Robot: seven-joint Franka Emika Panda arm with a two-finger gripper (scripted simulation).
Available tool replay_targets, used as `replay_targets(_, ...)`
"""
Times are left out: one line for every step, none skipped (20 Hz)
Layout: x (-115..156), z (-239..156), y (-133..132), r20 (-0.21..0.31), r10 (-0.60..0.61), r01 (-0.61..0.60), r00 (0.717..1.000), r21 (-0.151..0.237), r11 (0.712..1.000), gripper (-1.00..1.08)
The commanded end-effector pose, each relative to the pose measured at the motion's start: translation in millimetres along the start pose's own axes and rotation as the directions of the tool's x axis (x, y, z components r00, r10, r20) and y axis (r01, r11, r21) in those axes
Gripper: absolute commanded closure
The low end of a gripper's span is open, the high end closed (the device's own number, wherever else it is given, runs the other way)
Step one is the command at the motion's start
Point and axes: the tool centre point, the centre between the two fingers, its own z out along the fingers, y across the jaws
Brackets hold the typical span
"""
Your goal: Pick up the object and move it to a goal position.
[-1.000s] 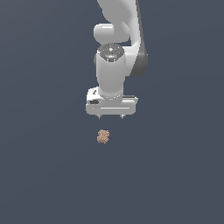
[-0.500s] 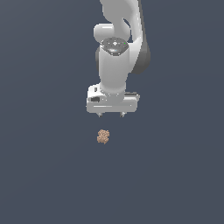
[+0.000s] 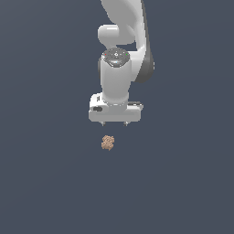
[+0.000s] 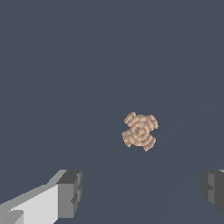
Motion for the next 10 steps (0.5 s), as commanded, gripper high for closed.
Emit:
replay_targets(2.6, 13.7, 4.9, 0.003, 0.023, -0.023, 1.0, 0.005, 1.0, -0.92)
replay_targets(3.9, 20.4, 7.2, 0.005, 0.035, -0.035, 0.999, 0.007, 0.999, -0.92)
replay_targets(5.2, 27.7, 9.8, 0.006, 0.048, -0.048, 0.999, 0.01, 0.999, -0.92)
replay_targets(6.5, 35.6, 12.7, 0.008, 0.061, -0.061, 0.998, 0.012, 0.998, -0.92)
replay_targets(7.7, 43.8, 15.7, 0.009, 0.076, -0.076, 0.997, 0.015, 0.997, -0.92)
replay_targets(8.7, 51.5, 18.5, 0.011, 0.089, -0.089, 0.996, 0.017, 0.996, -0.92)
replay_targets(9.5, 58.6, 21.1, 0.012, 0.101, -0.101, 0.995, 0.018, 0.995, -0.92)
replay_targets(10.1, 65.1, 23.6, 0.013, 0.112, -0.112, 0.994, 0.02, 0.993, -0.92)
replay_targets(10.6, 71.1, 25.8, 0.015, 0.122, -0.122, 0.992, 0.021, 0.992, -0.92)
replay_targets(11.0, 76.4, 27.8, 0.016, 0.131, -0.131, 0.991, 0.022, 0.991, -0.92)
